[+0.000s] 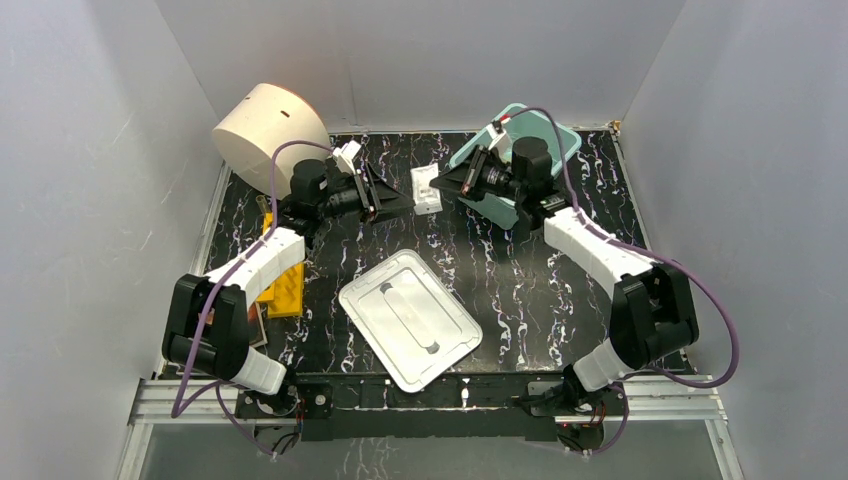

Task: Organize the chemistry lab equipment

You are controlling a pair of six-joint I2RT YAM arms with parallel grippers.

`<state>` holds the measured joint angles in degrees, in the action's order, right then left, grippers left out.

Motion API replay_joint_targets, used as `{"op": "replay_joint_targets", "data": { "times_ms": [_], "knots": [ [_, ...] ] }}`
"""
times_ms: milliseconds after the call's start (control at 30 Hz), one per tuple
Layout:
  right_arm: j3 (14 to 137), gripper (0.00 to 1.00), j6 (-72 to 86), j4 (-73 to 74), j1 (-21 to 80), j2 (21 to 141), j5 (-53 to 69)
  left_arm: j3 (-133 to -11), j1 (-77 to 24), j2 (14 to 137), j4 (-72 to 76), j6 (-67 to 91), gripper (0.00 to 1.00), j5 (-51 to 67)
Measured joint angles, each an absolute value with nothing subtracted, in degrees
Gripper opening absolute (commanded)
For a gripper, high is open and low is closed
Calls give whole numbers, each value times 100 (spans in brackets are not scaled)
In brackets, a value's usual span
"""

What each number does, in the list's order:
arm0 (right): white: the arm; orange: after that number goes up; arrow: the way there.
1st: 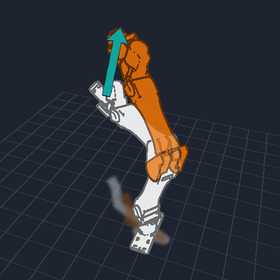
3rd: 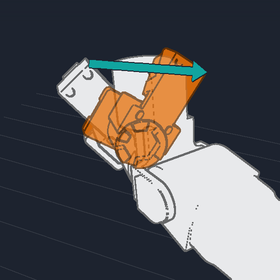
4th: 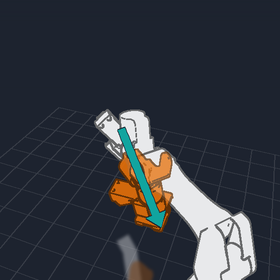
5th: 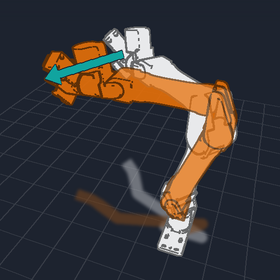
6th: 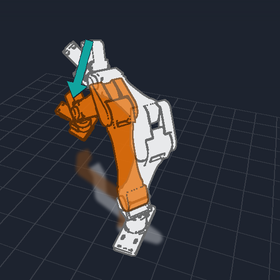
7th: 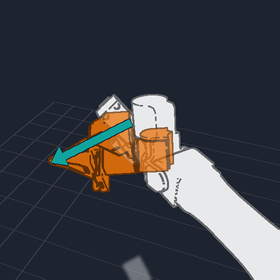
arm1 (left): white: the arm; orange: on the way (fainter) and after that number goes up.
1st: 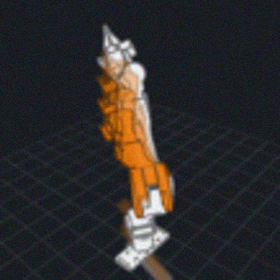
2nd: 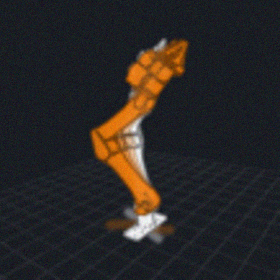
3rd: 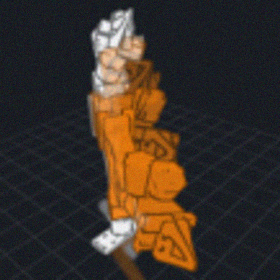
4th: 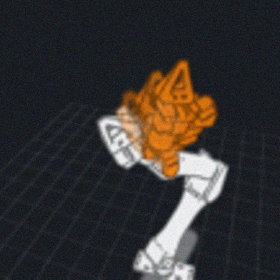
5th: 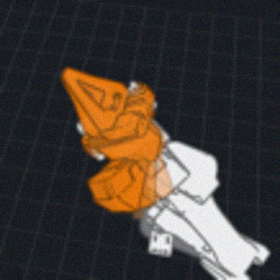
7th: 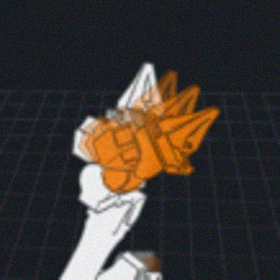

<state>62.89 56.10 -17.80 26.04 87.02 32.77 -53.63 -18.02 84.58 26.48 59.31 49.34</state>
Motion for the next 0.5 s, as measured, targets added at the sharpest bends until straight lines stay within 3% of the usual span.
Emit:
{"op": "replay_joint_targets", "data": {
  "times_ms": [133,500],
  "knots": [
    [6733,0,5011,-1170,2311,8709,2875,-5542,-1800,8455,1951,5546,70,4641],
    [7889,0,3269,438,1702,8962,-137,-5688,-1796,8458,495,4729,71,4088]
  ]
}}
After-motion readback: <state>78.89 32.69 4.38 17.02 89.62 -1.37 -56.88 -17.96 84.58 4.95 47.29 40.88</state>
